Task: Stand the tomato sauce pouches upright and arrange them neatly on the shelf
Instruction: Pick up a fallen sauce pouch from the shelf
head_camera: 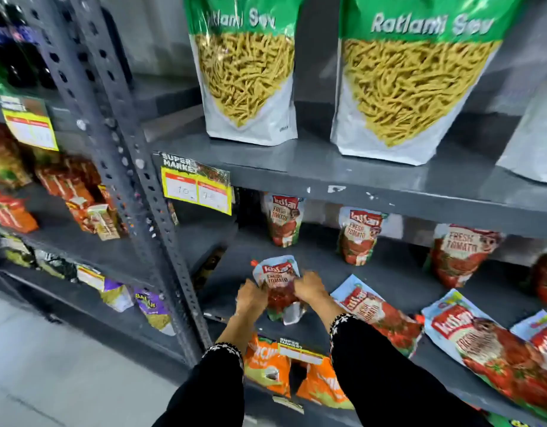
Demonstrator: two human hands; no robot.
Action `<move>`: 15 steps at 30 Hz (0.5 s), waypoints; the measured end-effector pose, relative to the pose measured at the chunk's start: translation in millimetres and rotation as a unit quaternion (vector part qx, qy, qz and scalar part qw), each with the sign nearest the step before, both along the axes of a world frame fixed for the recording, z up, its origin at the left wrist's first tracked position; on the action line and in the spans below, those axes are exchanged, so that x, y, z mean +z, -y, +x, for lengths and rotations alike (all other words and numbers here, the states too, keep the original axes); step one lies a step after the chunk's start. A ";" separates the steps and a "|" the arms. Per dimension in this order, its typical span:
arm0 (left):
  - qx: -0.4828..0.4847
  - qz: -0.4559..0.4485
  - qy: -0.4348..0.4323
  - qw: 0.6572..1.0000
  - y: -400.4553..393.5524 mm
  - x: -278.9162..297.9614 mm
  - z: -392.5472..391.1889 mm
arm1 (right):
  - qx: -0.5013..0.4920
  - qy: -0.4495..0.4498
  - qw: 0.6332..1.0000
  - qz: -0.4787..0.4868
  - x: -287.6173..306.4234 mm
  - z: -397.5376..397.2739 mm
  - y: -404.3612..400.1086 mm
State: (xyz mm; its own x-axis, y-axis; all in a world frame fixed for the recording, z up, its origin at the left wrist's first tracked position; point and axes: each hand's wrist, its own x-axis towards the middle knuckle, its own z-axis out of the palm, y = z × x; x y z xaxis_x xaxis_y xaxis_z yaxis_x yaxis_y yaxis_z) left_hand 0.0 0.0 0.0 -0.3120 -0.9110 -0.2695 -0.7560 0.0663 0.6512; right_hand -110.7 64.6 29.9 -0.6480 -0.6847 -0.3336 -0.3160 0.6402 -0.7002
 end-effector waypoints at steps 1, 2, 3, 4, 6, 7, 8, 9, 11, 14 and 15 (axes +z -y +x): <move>0.018 0.033 -0.008 0.999 2.1 -0.9 -3.6 | -0.018 0.021 1.000 -0.008 -2.8 -2.3 3.4; 0.041 0.078 -0.019 0.996 3.3 2.2 -5.7 | -0.040 0.055 0.998 -0.011 -1.5 -4.8 5.9; 0.052 0.103 -0.039 0.993 5.3 4.1 -7.3 | -0.059 0.087 0.994 -0.023 -3.0 -7.4 8.2; 0.061 0.114 -0.056 0.990 8.4 6.4 -8.6 | -0.079 0.121 0.989 -0.026 0.9 -8.8 7.7; 0.059 0.101 -0.087 0.989 13.3 5.1 -12.2 | -0.099 0.179 0.977 -0.052 6.4 -11.0 5.0; 0.059 0.082 -0.105 0.989 16.8 5.7 -13.3 | -0.103 0.192 0.974 -0.069 8.1 -12.5 4.2; 0.054 0.056 -0.119 0.990 19.3 9.1 -13.5 | -0.110 0.200 0.969 -0.090 14.8 -10.3 1.7; 0.039 0.032 -0.129 0.990 21.6 14.5 -13.0 | -0.110 0.197 0.967 -0.122 13.3 -10.8 2.9; 0.001 -0.007 -0.159 0.987 23.4 26.7 -10.0 | -0.116 0.178 0.957 -0.197 11.0 -5.9 2.7; -0.055 -0.062 -0.161 0.984 28.7 28.1 -7.4 | -0.124 0.135 0.948 -0.259 -5.2 -1.1 4.6; -0.059 -0.066 -0.153 0.984 30.4 21.0 -6.7 | -0.117 0.116 0.952 -0.259 -14.4 -1.5 4.9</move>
